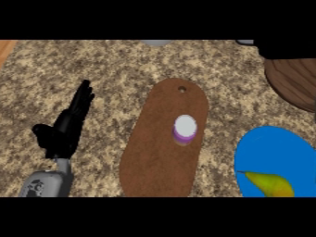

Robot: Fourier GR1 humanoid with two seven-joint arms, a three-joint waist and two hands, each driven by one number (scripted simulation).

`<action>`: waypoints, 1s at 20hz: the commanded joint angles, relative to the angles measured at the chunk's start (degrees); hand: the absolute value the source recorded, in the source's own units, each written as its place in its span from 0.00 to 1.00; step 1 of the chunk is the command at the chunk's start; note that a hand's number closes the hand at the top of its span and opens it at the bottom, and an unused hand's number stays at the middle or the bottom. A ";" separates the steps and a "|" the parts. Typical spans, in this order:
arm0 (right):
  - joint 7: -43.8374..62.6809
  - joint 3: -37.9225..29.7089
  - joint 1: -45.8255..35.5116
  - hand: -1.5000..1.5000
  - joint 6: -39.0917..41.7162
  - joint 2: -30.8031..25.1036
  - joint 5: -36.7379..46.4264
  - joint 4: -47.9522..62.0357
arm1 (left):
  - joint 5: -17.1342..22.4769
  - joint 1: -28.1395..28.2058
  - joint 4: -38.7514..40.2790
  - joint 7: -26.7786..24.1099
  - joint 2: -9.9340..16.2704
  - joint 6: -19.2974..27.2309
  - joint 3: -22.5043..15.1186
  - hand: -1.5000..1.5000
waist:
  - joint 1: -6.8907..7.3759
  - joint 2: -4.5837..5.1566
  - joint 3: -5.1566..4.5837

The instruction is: Pick the cupcake from the plate and place it in the bowl

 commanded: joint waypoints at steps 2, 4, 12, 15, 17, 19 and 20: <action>-4.90 -4.31 -3.83 1.00 -1.45 -5.25 -0.99 11.69 | 0.27 -0.55 1.08 -0.84 0.18 -0.31 0.89 0.50 | 0.13 0.17 0.02; -5.57 -2.64 -1.90 1.00 -0.93 -8.28 3.61 14.72 | -0.57 0.80 -0.92 0.17 -0.29 -0.02 -0.66 0.50 | 0.34 0.28 0.03; -17.43 -3.58 -4.58 1.00 -9.52 -15.67 10.29 36.60 | -1.48 -3.18 1.56 0.98 -1.15 0.48 -1.08 0.50 | 0.98 0.69 0.07; -20.49 -6.53 -7.52 1.00 -12.87 -17.44 9.58 46.32 | 1.28 -1.97 0.77 0.01 0.97 -1.96 1.46 0.50 | 1.34 0.71 0.08; -23.35 -6.87 -9.11 1.00 -15.90 -17.62 10.10 51.91 | -0.90 -3.18 2.23 0.66 -1.48 0.18 -0.74 0.50 | 1.28 0.73 0.09; -26.21 -7.79 -7.16 1.00 -17.60 -19.56 10.37 55.25 | 2.14 -1.87 2.41 -0.91 1.86 -3.05 2.67 0.50 | 1.37 0.78 0.10; -28.74 -8.41 -6.47 1.00 -19.63 -20.36 10.52 57.89 | -0.30 -2.90 0.63 1.40 -0.48 -0.25 0.17 0.50 | 1.61 0.88 0.15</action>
